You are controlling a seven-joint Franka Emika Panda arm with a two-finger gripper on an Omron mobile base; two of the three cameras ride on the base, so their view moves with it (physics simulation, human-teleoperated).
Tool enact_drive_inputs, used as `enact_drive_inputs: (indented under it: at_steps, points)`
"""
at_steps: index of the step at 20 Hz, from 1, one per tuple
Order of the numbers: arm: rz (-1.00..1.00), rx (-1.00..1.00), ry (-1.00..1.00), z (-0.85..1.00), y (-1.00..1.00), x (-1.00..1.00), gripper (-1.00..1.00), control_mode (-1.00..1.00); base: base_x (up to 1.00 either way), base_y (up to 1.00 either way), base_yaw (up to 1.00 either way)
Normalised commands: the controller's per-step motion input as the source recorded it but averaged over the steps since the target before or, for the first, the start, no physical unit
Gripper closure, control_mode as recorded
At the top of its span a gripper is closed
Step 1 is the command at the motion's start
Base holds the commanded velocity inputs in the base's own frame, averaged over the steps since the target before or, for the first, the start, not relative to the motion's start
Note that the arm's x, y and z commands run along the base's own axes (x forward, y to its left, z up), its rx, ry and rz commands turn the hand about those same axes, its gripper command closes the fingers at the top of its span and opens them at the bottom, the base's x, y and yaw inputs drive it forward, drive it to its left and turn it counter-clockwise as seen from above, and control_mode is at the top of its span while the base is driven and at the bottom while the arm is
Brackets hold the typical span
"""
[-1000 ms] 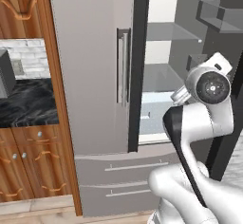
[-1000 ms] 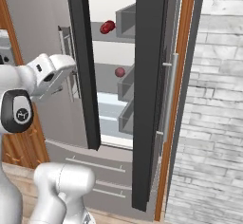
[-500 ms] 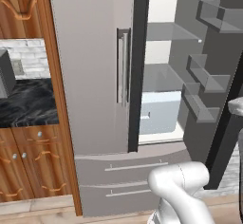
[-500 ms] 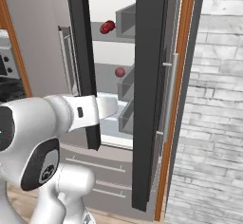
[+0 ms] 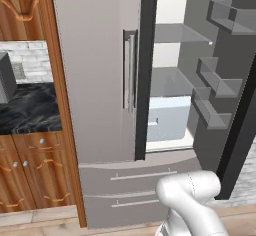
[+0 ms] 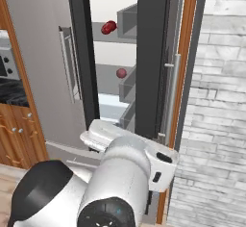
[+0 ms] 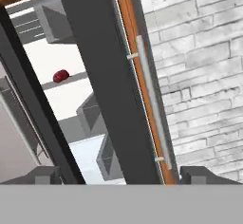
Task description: Place the mango in the correct fridge rack based on whether it is a fruit or vegetable. Finally, close the fridge door.
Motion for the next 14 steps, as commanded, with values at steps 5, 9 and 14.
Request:
enact_drive_inputs:
  at_steps: [5,9,14]
  points:
    - [0.07,0.43,-0.02,-0.06,-0.9,0.35,-1.0,-1.0,0.0,0.0,0.0]
    - [0.1,0.27,0.02,-0.22,-0.46,0.81,-1.0,-1.0,0.0,0.0,0.0]
    - [0.11,0.24,0.02,-0.46,-0.34,0.95,-1.0,-1.0,0.0,0.0,0.0]
